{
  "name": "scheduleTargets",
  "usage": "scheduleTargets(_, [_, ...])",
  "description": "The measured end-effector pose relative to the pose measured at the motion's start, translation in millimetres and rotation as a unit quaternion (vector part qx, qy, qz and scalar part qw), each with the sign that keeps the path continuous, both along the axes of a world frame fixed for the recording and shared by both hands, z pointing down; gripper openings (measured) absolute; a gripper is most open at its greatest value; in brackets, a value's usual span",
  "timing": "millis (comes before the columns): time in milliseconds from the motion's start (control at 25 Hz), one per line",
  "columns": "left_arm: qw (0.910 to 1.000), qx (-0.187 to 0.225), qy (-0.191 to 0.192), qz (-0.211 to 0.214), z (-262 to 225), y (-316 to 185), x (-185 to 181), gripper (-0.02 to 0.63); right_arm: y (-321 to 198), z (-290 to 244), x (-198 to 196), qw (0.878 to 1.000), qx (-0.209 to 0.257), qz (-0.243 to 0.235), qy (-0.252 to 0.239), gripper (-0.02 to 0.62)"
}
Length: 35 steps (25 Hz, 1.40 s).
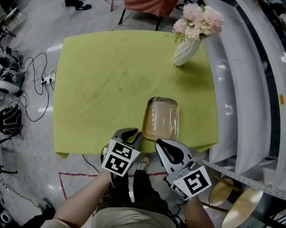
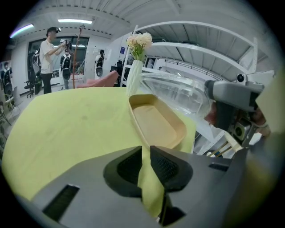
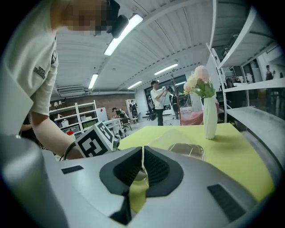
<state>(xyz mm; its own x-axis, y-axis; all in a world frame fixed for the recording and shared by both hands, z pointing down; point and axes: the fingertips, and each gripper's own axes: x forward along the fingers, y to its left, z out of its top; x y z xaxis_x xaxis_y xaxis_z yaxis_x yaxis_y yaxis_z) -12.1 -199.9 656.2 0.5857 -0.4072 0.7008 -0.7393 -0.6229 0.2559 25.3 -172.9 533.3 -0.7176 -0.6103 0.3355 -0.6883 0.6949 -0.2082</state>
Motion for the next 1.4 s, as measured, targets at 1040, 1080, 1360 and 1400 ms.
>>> scheduleTargets(1040, [0.9971,0.031,-0.068,-0.013,-51.3,-6.2,-3.0,0.037,-18.5,-87.9,74.4,0.998,0.043,0.027,-0.04,0.02])
scheduleTargets(1080, [0.997,0.036,-0.067,-0.016,-58.5,-7.7,-4.4,0.037,-20.6,-94.3,76.5,0.998,0.049,0.029,-0.038,0.02])
scheduleTargets(1360, [0.9949,0.087,-0.018,-0.047,-138.9,-14.9,-9.4,0.028,-26.1,-148.2,87.2,0.993,0.1,0.051,-0.04,0.02])
scheduleTargets(1400, [0.9932,0.105,-0.019,-0.047,-152.6,-16.4,-10.4,0.028,-25.4,-157.4,87.2,0.992,0.107,0.054,-0.047,0.02])
